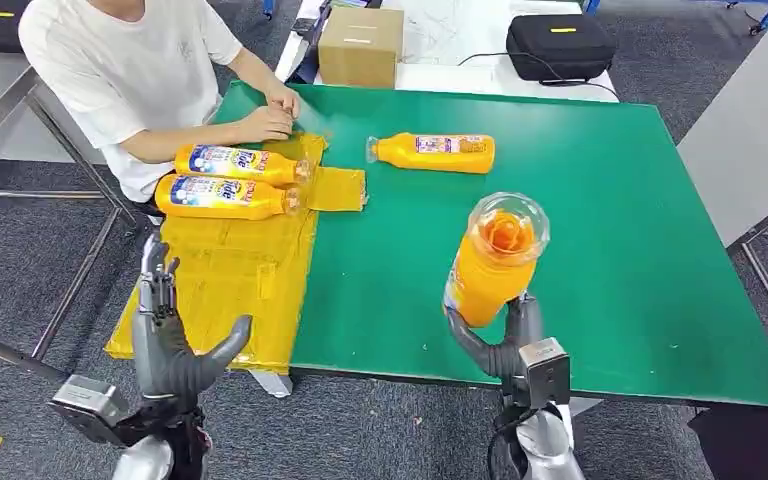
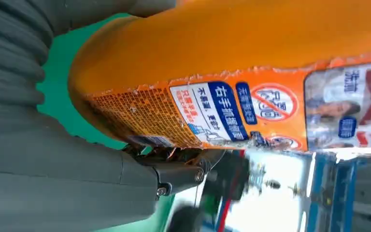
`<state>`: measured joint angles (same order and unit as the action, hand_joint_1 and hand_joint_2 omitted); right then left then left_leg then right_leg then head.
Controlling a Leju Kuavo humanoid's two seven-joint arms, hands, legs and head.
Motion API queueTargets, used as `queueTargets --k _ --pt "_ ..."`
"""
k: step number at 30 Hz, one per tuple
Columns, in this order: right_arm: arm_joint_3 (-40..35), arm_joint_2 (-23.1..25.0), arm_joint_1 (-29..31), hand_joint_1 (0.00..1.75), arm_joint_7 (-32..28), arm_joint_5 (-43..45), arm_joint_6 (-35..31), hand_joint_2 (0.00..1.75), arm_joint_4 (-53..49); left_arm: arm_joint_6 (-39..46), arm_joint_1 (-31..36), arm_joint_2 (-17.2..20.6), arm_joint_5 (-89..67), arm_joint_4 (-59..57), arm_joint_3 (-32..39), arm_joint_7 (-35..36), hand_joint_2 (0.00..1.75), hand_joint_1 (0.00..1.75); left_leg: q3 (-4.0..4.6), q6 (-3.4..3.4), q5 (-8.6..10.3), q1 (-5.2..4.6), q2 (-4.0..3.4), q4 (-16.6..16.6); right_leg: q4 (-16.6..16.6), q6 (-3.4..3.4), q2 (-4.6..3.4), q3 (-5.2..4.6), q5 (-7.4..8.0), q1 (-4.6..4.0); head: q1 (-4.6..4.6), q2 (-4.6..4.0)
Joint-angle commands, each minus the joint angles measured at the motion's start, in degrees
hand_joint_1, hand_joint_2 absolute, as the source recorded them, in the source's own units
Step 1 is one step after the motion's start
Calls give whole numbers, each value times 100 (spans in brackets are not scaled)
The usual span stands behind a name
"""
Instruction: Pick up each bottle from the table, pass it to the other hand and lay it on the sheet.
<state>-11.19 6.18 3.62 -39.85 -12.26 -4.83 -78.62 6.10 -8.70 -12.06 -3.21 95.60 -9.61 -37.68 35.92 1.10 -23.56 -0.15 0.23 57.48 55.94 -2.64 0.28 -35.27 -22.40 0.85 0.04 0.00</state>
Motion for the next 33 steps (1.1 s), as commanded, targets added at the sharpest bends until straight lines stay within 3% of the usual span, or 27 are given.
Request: queueTargets --k 1,4,11,14,20,26,33 --pt "-763 58 406 175 1021 -946 552 175 663 -194 7 222 -625 -557 -551 -79 175 0 -23 -5 -7 2 -5 -7 -8 6 -6 21 -5 -2 0 0" --pt "-1490 320 719 175 885 -1177 542 175 1115 -1037 142 79 113 -917 -620 293 175 0 -35 -6 -11 1 -21 -11 -8 8 -21 31 -4 -2 -2 0" --pt "-2089 402 1258 175 1287 -1301 502 175 1491 -1644 281 -30 1014 -1075 -551 744 175 0 -31 -8 -8 4 -10 -8 -5 11 -11 27 -6 -4 0 0" --pt "-2184 512 1457 175 1355 -1233 616 175 1919 -1735 308 -35 1155 -1092 -510 843 175 0 -37 -9 -11 6 -33 -7 -4 11 -32 28 -3 -6 0 0" --pt "-2235 478 1499 175 1376 -1174 723 175 2023 -1765 306 -43 1179 -1103 -499 855 175 0 -26 -7 -4 6 -6 -9 -7 9 -6 25 -3 -5 0 0" --pt "-2350 715 2090 175 1384 -1122 678 175 2841 -1877 370 -59 1115 -1191 -636 827 175 0 -16 -6 -1 4 -8 -5 -2 7 -7 14 -1 -2 -2 0" --pt "-2371 743 2124 175 1400 -1129 654 175 2873 -1858 374 -55 1094 -1183 -630 818 175 0 -33 -9 -9 7 -7 -5 -2 11 -7 32 -9 -6 0 0"
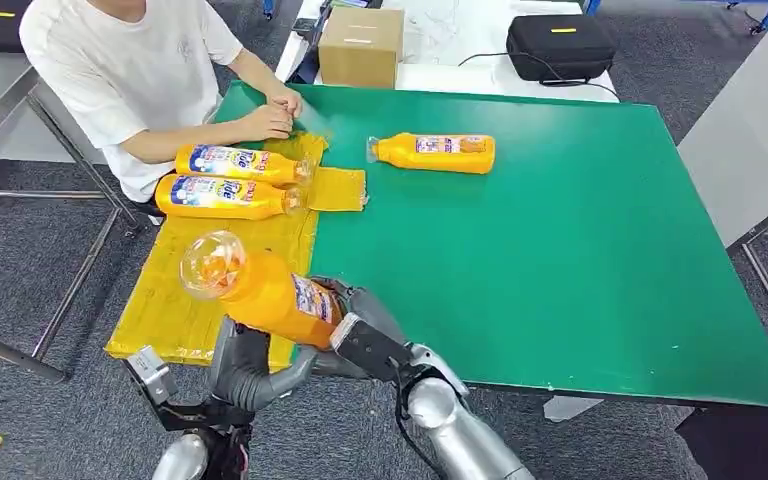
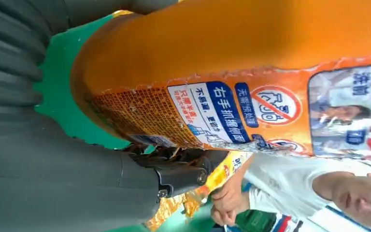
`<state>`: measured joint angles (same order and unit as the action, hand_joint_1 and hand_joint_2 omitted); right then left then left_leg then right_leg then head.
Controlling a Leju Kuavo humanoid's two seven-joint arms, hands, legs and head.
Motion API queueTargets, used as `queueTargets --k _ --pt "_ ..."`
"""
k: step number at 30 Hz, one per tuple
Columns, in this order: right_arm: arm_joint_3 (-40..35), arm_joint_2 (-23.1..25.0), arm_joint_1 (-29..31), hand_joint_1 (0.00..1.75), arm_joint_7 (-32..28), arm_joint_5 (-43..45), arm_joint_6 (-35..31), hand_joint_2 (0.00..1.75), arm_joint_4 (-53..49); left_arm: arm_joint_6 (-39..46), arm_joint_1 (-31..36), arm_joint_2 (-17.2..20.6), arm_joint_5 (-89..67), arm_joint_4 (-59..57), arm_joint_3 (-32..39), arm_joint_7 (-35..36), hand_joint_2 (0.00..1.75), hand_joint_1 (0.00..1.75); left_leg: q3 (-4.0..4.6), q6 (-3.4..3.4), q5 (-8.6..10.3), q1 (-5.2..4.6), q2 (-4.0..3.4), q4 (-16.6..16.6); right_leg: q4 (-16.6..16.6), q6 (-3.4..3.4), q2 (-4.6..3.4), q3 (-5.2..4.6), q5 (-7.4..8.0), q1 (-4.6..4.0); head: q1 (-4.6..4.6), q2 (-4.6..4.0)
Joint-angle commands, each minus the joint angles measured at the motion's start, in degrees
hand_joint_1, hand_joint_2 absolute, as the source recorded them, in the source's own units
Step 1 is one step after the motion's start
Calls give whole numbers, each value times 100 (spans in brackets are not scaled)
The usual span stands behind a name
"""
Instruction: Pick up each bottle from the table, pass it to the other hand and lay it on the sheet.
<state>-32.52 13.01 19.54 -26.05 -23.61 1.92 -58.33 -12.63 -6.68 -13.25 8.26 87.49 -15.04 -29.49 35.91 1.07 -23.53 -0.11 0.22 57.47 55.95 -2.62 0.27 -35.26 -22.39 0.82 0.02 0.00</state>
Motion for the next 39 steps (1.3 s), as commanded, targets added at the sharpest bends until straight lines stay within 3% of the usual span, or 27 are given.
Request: queueTargets --k 1,8,12,14,15,16,18,22,27,32,33,34,38,39 --pt "-237 61 533 175 20 5 -21 175 845 15 172 63 -54 -372 -88 -2 175 0 -30 -6 -11 2 -6 -4 -3 8 -6 28 -10 -2 0 0" --pt "-986 173 1006 175 341 -344 194 175 1606 449 223 -5 -481 -267 74 -157 175 0 -17 -4 -7 0 -16 -2 -1 6 -15 13 -3 0 0 0" --pt "-1311 259 1058 175 77 -283 330 175 1633 540 326 -143 -110 -336 255 58 175 0 -29 -9 -12 6 -6 0 0 11 -6 27 -10 -6 0 0" --pt "-1519 226 1120 175 77 -373 353 175 1640 542 384 -108 -111 -301 218 49 175 9 -14 -5 -5 2 -4 -3 -1 6 -3 11 -4 -2 2 0" --pt "-1575 221 1149 175 77 -375 355 175 1662 554 411 -93 -135 -317 205 28 175 70 -30 -8 -14 7 -6 1 0 10 -5 27 -12 -7 2 0" --pt "-1656 212 1190 175 82 -392 339 175 1686 577 427 -93 -152 -329 203 16 175 145 -21 -6 -8 6 0 -2 -1 8 0 20 -8 -5 2 0" --pt "-1753 232 1268 175 108 -444 327 175 1708 601 469 -95 -148 -390 243 7 175 171 -30 -7 -12 7 -1 0 -1 9 -1 30 -12 -6 2 0" --pt "-1976 261 1358 175 57 -452 398 175 1646 572 570 -69 -103 -543 340 -16 175 175 -12 -5 -2 2 2 -4 -2 5 3 11 -3 -1 2 0" --pt "-2176 114 1361 175 -248 -344 398 175 1315 -749 671 120 1013 -837 317 384 175 175 -36 -10 -12 6 7 -2 0 12 8 36 -16 -6 0 0" --pt "-2068 114 1245 175 -310 -265 301 175 1107 -994 628 174 1150 -845 325 356 175 175 -34 -8 -13 6 5 0 0 10 6 34 -16 -6 0 0" --pt "-2005 116 1200 70 -304 -227 258 175 1054 -1100 630 175 1217 -837 308 383 175 175 -21 -6 -7 4 3 -2 -1 7 5 19 -9 -4 2 0" --pt "-1873 143 1110 0 -285 -154 141 175 972 -1150 605 183 1255 -807 337 388 175 175 -34 -9 -15 7 2 0 1 11 4 32 -17 -6 0 0" --pt "-1536 70 723 0 -509 -83 -169 175 240 -1371 643 192 1477 -792 393 495 175 175 -21 -6 -8 7 14 -2 -2 8 15 23 -13 -6 -2 0" --pt "-1520 37 674 0 -508 -82 -172 0 114 -1386 667 200 1507 -800 408 514 175 175 -12 -5 -3 4 7 -2 -2 6 9 11 -6 -3 4 0"
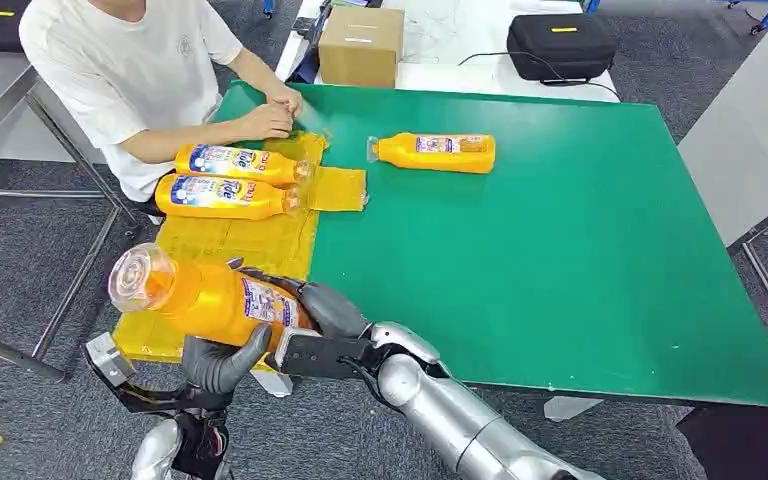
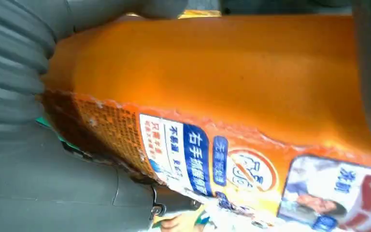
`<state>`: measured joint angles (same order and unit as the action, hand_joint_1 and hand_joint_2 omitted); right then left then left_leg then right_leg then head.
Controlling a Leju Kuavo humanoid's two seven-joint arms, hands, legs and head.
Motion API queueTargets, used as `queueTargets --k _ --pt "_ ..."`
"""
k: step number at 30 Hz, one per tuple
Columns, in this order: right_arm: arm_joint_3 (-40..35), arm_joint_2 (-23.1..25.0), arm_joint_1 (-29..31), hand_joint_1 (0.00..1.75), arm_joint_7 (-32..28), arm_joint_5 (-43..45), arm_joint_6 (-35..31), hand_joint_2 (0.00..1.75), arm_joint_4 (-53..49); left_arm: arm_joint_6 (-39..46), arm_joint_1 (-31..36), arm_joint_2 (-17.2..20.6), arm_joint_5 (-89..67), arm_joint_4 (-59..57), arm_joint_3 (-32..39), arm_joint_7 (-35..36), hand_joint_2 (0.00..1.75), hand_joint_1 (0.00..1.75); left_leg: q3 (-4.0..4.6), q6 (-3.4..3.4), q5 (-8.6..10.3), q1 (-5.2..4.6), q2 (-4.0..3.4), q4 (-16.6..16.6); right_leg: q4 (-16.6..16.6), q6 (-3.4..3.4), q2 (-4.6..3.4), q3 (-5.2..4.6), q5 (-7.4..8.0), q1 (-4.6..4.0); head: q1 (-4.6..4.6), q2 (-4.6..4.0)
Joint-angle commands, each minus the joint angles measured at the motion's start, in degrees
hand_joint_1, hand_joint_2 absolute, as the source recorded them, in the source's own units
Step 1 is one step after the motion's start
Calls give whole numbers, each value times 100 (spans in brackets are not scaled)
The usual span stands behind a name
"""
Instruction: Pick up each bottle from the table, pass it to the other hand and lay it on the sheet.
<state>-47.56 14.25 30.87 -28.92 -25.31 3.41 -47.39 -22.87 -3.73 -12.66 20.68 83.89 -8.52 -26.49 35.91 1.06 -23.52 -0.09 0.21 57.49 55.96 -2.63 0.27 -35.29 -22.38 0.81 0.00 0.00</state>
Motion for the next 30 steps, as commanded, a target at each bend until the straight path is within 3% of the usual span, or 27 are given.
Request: queueTargets --k 1,3,5,7,11,15,17,24,26,30 --pt "68 -123 -575 0 -323 113 -381 0 -1204 -356 419 155 270 -459 -242 225 175 175 -24 -6 -12 4 14 0 1 10 14 28 -17 -5 2 0" --pt "298 -152 -812 0 -474 50 -738 0 -1551 -221 495 216 162 -484 -190 259 175 175 -19 -7 -8 5 16 -2 -3 9 17 24 -14 -5 4 0" --pt "720 -214 -1234 0 -981 30 -1493 0 -2272 128 675 409 -394 -622 -261 242 175 175 -34 -10 -13 8 25 -4 -5 13 26 40 -21 -9 2 0" --pt "1089 -364 -1493 0 -985 -219 -2201 0 -2859 383 762 533 -760 -641 -167 111 175 175 -27 -10 -7 5 39 -5 -3 13 39 34 -21 -6 2 0" --pt "2178 -305 -1914 0 -1108 440 -2508 0 -3375 406 614 519 -561 -280 215 174 175 175 -15 -5 -7 1 12 -3 -1 8 8 18 -10 -1 -9 0" --pt "2127 -482 -1988 0 -1108 808 -2929 0 -3696 1096 689 526 -1285 -149 255 101 175 175 -23 -7 -12 6 22 -3 -6 22 26 22 -6 -7 -2 0" --pt "2125 -510 -2057 0 -1108 1056 -3169 0 -3926 2414 911 596 -2830 -288 201 -81 175 175 -9 -5 -5 3 13 -2 -4 20 13 7 -1 -3 -4 0" --pt "2122 -524 -2071 0 -1108 1058 -3170 0 -3944 2407 963 612 -2812 -324 233 -93 175 175 -23 -9 -11 5 8 -2 -3 24 9 20 -4 -7 -2 0" --pt "2039 -535 -2081 0 -1108 1173 -3359 0 -4163 3397 1128 689 -4072 -613 210 -47 175 175 -8 -5 -3 1 5 -4 -4 19 7 3 4 -3 -2 0" --pt "1853 -668 -2082 0 -1108 1298 -3720 0 -4320 3964 1702 835 -5005 -1644 477 37 175 175 -38 -10 -17 7 12 -1 -3 26 13 37 -11 -9 -2 0"
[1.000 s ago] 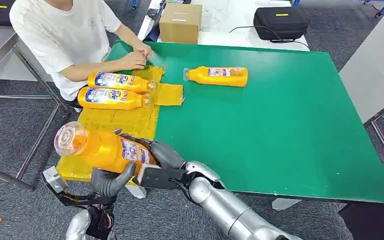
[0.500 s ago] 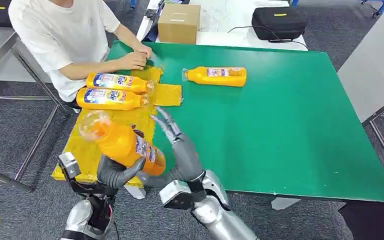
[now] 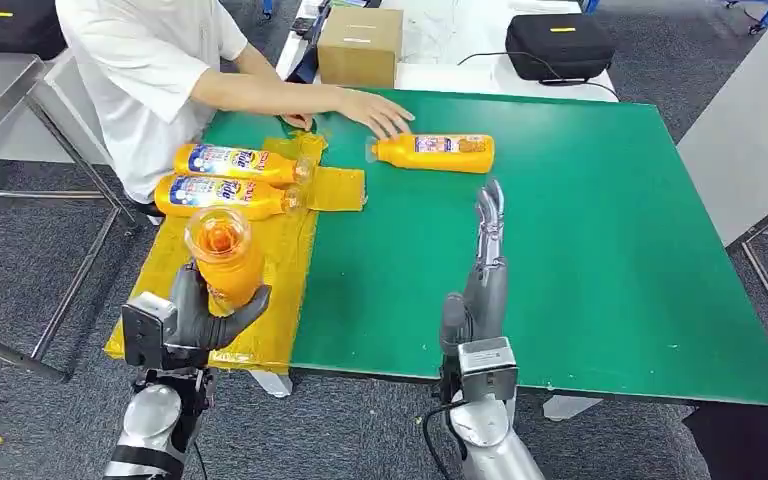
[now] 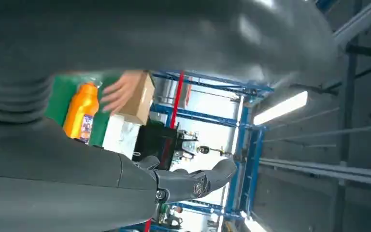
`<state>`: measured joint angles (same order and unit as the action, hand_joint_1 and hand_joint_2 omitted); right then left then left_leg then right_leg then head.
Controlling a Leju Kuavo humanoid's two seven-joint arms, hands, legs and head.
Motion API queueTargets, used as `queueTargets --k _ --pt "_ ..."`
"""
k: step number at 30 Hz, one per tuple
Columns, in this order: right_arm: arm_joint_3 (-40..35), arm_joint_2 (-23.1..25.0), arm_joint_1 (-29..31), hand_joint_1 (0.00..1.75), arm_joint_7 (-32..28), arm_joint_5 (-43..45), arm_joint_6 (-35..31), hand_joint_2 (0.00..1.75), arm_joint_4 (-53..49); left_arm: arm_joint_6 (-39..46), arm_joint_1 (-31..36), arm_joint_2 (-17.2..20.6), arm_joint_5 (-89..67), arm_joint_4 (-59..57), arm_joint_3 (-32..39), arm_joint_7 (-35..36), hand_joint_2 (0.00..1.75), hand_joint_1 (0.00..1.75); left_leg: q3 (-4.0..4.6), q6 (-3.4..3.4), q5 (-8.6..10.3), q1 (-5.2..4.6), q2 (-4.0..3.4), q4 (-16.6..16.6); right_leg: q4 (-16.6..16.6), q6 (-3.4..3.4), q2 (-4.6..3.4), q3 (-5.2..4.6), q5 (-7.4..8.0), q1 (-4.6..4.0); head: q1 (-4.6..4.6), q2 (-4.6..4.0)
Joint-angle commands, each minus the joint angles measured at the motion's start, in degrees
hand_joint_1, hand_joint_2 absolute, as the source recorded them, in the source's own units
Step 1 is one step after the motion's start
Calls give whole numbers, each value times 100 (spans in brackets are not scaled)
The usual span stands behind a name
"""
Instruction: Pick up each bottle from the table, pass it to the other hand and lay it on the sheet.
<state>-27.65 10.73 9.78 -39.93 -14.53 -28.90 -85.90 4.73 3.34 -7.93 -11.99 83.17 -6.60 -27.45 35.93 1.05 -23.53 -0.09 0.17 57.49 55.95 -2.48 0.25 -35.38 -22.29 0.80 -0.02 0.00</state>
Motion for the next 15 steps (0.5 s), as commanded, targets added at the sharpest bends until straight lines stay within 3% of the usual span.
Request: queueTargets --k 1,3,9,12,15 --pt "-166 -334 41 0 -7 241 -581 0 -442 1366 1089 409 -1990 -1765 300 142 175 175 -26 -5 -2 1 14 -8 -5 8 14 29 -8 -1 0 0" --pt "-294 -412 46 0 -7 48 -1110 0 -570 1514 1295 452 -2453 -2196 302 119 175 175 -31 -7 -3 2 13 -9 -7 9 13 35 -8 -2 2 0" --pt "-329 -360 -44 0 -7 320 -772 0 -537 1720 1974 776 -4551 -3821 -414 881 175 175 -55 -11 -12 7 20 -11 -9 14 19 62 -20 -7 0 0" --pt "-329 -360 -44 0 -7 320 -772 0 -537 1720 1974 776 -4551 -3821 -414 881 175 175 -65 -13 -12 7 24 -15 -12 17 22 71 -22 -7 -2 0" --pt "-329 -360 -44 0 -7 320 -772 0 -537 1720 1974 776 -4551 -3821 -414 881 175 175 -23 -5 -7 3 -3 -1 -1 7 -4 26 -6 -3 0 0"
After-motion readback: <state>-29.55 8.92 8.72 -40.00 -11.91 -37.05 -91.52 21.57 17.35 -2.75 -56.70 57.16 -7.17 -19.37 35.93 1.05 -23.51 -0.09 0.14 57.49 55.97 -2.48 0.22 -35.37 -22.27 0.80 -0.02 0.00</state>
